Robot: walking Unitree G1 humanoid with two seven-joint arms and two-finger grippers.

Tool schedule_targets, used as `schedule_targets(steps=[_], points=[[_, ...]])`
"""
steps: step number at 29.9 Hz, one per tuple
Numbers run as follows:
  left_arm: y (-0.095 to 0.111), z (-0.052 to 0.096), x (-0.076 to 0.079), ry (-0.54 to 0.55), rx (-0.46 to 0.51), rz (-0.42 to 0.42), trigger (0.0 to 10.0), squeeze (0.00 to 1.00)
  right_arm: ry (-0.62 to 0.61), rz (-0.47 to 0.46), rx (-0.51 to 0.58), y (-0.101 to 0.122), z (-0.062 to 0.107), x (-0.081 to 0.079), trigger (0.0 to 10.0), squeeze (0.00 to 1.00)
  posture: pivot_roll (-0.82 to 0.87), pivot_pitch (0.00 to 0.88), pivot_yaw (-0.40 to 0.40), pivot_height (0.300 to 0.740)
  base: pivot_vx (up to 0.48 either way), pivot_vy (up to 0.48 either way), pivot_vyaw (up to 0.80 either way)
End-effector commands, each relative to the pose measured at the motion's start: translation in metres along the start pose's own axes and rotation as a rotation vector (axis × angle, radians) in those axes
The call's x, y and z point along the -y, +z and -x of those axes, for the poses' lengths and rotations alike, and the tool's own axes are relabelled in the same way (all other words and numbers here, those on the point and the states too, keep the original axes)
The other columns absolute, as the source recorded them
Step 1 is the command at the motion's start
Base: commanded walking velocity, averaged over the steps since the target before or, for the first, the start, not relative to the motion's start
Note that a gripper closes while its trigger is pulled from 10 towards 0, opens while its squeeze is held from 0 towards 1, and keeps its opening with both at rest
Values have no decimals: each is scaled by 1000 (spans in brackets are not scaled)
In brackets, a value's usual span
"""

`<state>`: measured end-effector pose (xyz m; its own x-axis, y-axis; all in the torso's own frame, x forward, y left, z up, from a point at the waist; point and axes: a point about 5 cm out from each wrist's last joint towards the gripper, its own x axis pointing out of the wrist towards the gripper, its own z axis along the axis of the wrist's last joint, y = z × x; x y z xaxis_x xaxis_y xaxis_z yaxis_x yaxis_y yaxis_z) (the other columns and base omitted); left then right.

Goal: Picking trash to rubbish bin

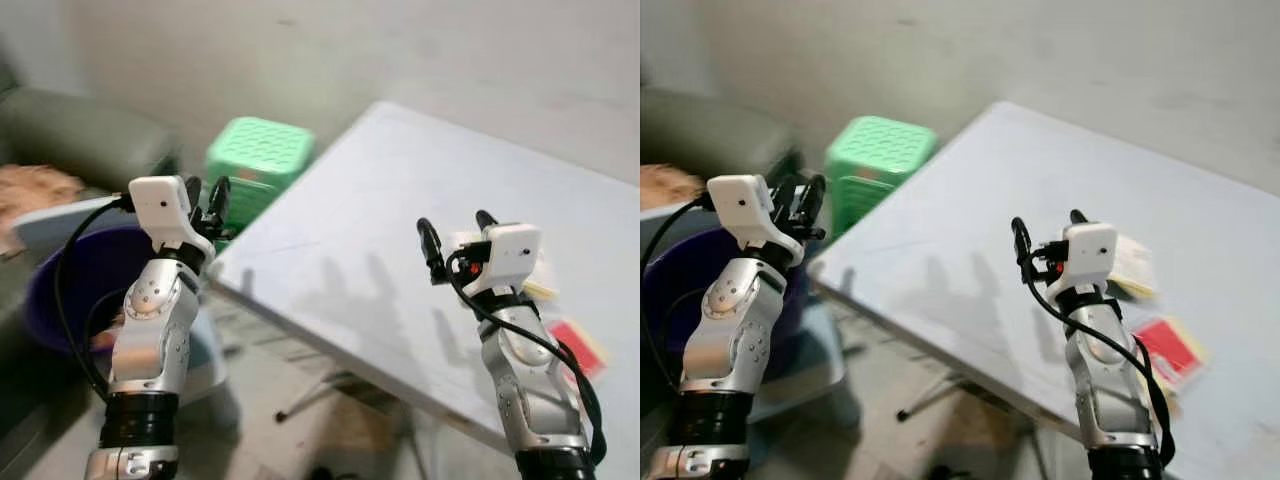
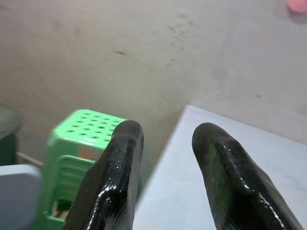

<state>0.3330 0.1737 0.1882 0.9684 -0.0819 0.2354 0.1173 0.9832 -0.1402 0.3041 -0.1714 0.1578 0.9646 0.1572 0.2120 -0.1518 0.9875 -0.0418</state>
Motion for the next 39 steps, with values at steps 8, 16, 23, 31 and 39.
schedule_targets(steps=[8,16,23,31,39], points=[[-9,1,12,-46,-73,6,10000,0,-7,6,-10,1,1,5,10000,0,-6,115,-96,740,0,0,-718],[-20,12,31,-227,-115,-54,10000,0,38,-1,-13,2,4,1,10000,0,-6,130,-109,740,0,0,-65],[-22,17,34,-266,-139,-58,10000,0,59,-3,-29,0,7,0,10000,0,-7,133,-112,740,0,0,0],[-23,22,41,-334,-154,-76,10000,0,85,-13,-51,-2,10,-1,10000,0,-7,131,-113,740,0,0,0],[-23,21,41,-334,-154,-59,10000,0,82,-25,-62,-2,11,0,10000,0,-10,127,-107,740,0,0,0]])
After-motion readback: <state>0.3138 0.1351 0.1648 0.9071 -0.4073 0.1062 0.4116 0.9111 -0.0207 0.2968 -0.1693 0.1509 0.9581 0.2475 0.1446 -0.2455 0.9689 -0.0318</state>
